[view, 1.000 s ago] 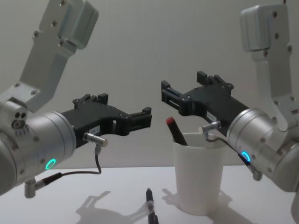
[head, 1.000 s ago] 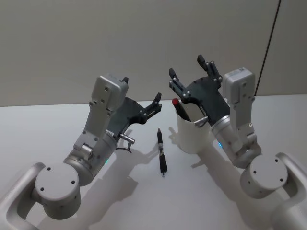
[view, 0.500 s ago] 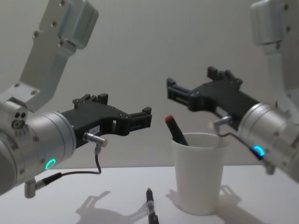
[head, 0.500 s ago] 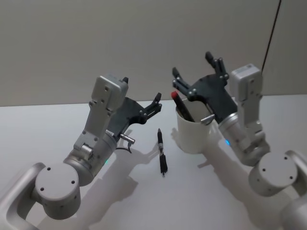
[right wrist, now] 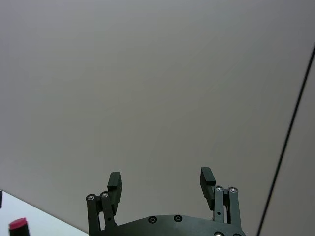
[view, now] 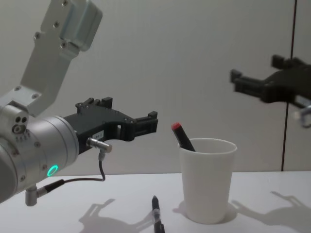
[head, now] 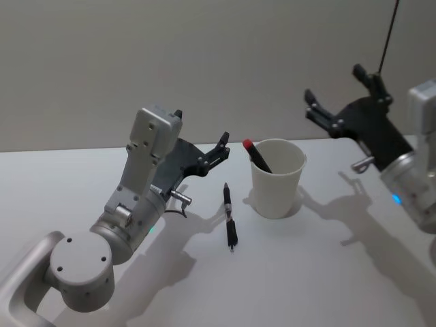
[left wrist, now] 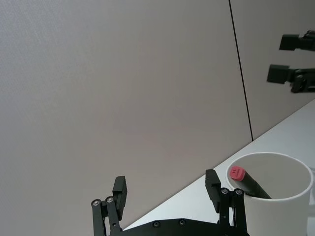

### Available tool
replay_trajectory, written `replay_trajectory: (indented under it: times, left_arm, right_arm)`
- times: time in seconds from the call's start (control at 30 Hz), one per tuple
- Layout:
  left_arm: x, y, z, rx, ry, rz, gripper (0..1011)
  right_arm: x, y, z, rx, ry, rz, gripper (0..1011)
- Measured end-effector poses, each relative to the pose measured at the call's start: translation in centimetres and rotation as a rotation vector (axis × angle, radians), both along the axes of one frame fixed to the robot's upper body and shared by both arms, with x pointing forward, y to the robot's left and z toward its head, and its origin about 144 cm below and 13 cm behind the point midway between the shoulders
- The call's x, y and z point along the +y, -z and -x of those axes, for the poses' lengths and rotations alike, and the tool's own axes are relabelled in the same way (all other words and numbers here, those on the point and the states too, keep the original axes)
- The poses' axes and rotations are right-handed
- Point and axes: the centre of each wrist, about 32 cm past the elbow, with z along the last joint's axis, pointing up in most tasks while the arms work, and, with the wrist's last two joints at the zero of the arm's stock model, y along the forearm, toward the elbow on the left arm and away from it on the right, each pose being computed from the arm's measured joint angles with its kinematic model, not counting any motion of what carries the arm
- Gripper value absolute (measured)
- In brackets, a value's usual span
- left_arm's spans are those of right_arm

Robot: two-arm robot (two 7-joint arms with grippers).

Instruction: Place the pen into the pen holder.

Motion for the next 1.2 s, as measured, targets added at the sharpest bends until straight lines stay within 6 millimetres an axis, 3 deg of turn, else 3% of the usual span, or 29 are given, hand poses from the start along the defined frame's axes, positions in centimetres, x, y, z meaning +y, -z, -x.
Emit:
replay_trajectory:
  times: [0.2,0.5,0.9,1.2]
  left_arm:
    - [0.0,0.0,0.0,0.0,0.0,0.0,1004]
    - [0.0,0.0,0.0,0.0,0.0,0.0,1003]
    - [0.0,0.0,0.0,0.0,0.0,0.0,1004]
    - [0.0,0.0,0.0,0.0,0.0,0.0,1004]
  right_arm:
    - [-2.1,-0.9,0.8,0.004,0.009,0.017,1001]
    - [-3.7,-1.7,1.5,0.006,0.013,0.035,1001]
    - [-3.3,-1.2,2.3,0.05,0.021,0.009,1001]
    - [-2.3,0.1,4.4,0.162,0.049,-0.052,1001]
